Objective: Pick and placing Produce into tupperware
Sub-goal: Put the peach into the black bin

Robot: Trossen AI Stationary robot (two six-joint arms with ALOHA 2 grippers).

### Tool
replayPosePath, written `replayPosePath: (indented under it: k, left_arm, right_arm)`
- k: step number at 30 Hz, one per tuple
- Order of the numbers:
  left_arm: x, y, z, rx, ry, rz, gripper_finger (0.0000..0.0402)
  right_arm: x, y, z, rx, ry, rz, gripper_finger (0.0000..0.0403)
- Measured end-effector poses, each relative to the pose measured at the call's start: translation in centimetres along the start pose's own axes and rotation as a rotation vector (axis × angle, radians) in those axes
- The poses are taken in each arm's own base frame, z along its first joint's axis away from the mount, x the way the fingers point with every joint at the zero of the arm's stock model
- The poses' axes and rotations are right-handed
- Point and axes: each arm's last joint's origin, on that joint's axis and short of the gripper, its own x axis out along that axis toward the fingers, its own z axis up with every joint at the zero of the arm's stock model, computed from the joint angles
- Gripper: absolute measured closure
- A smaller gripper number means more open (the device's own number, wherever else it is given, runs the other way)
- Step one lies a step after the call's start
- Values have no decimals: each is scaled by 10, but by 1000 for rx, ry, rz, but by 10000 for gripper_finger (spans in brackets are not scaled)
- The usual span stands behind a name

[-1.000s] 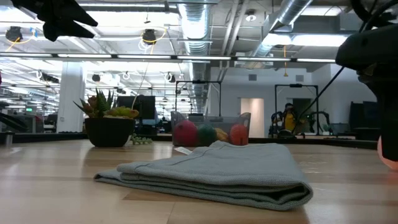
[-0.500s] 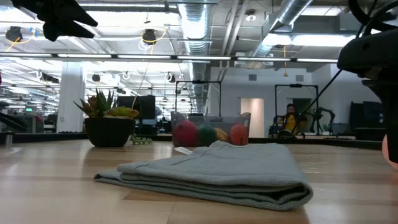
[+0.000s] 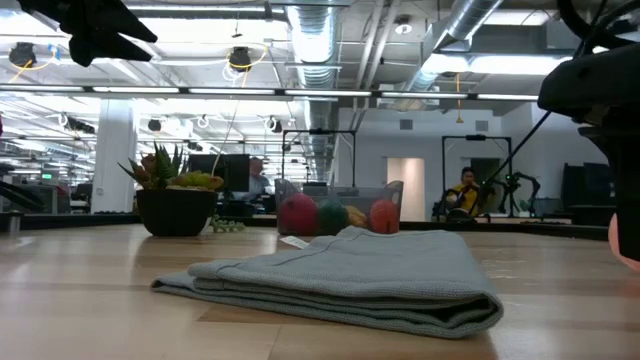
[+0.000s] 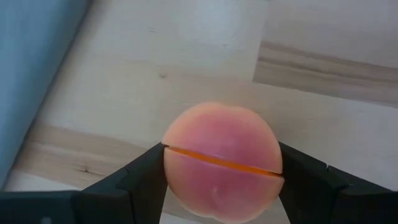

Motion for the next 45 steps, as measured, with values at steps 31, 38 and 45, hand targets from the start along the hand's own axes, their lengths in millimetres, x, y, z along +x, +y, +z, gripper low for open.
replayPosePath:
  k: [31,38,45]
  left_arm:
    - [0,0,0,-16,0,0,175]
    - [0,0,0,-25,0,1,175]
    - [0,0,0,-26,-1,0,175]
  right_arm:
    - [-32,34,46,-145,-97,36,126]
    - [-60,25,65,-122,-190,83,126]
    - [-73,24,91,-158,-239,99,126]
